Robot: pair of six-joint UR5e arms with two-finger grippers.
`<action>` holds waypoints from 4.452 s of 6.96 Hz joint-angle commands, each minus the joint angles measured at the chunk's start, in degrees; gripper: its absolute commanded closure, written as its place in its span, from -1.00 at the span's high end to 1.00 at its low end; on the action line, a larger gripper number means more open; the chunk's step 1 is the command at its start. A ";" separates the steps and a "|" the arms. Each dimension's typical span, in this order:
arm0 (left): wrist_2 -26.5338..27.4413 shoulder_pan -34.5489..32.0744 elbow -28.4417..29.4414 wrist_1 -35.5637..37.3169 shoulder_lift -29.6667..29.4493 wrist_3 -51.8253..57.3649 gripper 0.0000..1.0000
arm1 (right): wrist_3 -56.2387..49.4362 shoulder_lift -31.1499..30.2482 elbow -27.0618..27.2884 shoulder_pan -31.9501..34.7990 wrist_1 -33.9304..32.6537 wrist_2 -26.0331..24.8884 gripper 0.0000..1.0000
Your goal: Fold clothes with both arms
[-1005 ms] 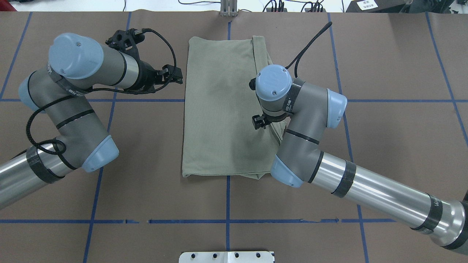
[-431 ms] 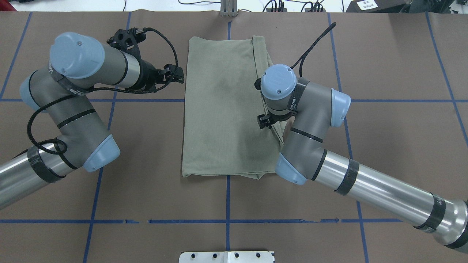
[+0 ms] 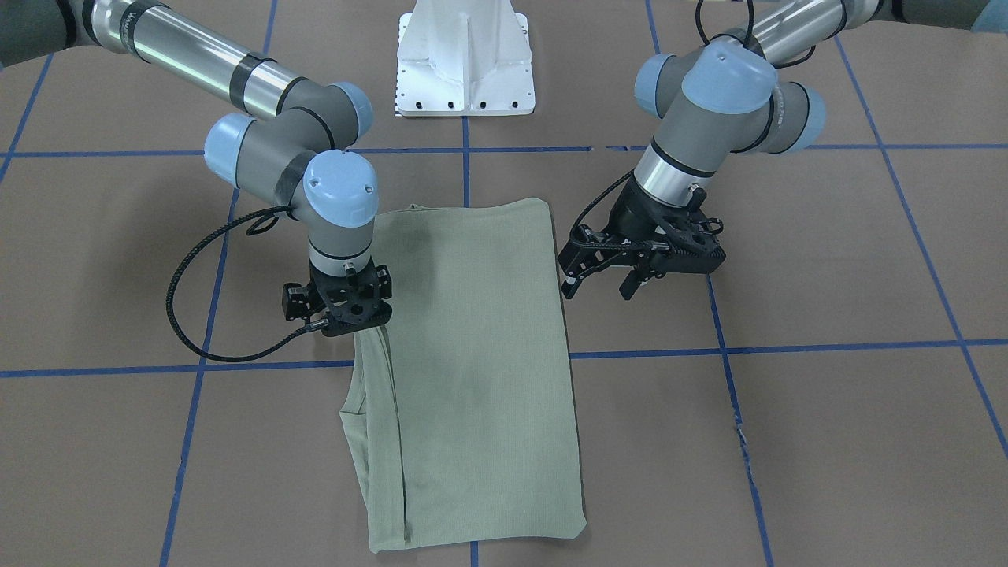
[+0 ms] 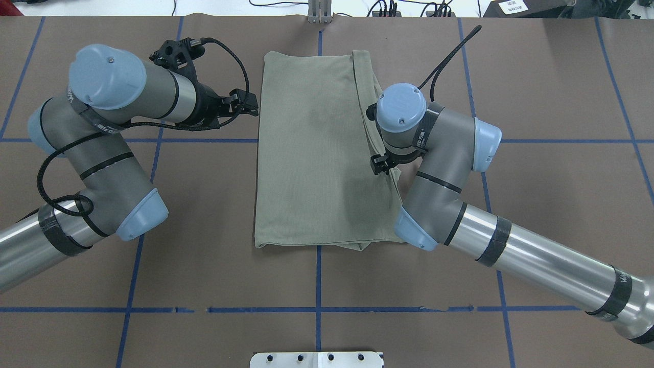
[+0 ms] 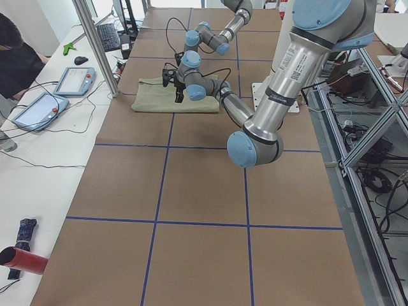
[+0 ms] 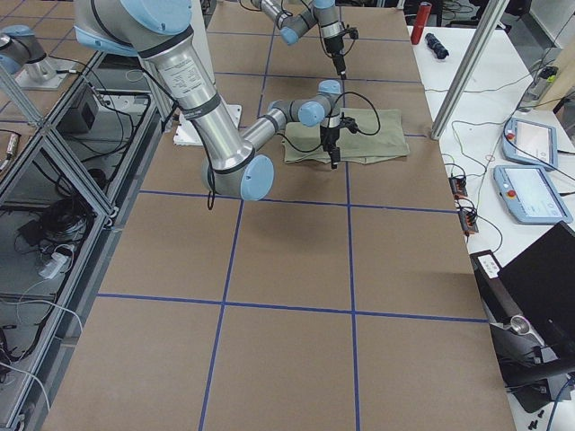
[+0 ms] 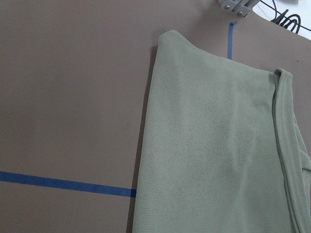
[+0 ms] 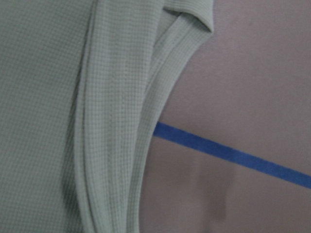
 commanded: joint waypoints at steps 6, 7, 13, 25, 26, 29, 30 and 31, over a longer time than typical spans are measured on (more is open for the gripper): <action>0.14 0.00 -1.48 0.44 -0.37 -0.26 1.00 | -5.79 2.92 0.39 6.46 0.51 7.35 1.00; 0.23 -0.09 -1.74 0.44 -0.37 -0.35 1.00 | -5.70 8.18 -5.64 6.46 0.60 7.26 1.00; 0.58 0.00 -2.01 0.26 -0.46 -0.18 1.00 | -6.05 13.85 -22.39 6.81 11.15 5.50 1.00; 0.32 -0.09 -2.36 0.26 -1.25 0.00 1.00 | -7.98 14.82 -26.70 8.83 11.15 5.50 1.00; 0.32 -0.09 -2.36 0.26 -1.25 0.00 1.00 | -8.16 15.09 -27.49 9.01 11.24 5.50 1.00; 0.32 -0.09 -2.36 0.35 -1.60 0.00 1.00 | -8.43 18.25 -31.36 9.88 11.32 5.59 1.00; 0.32 -0.09 -2.36 0.26 -1.60 0.00 1.00 | -8.43 18.78 -32.23 9.97 11.67 5.59 1.00; 0.23 -0.52 -2.45 0.35 -1.60 0.09 1.00 | -8.43 19.91 -35.46 10.24 14.72 5.59 1.00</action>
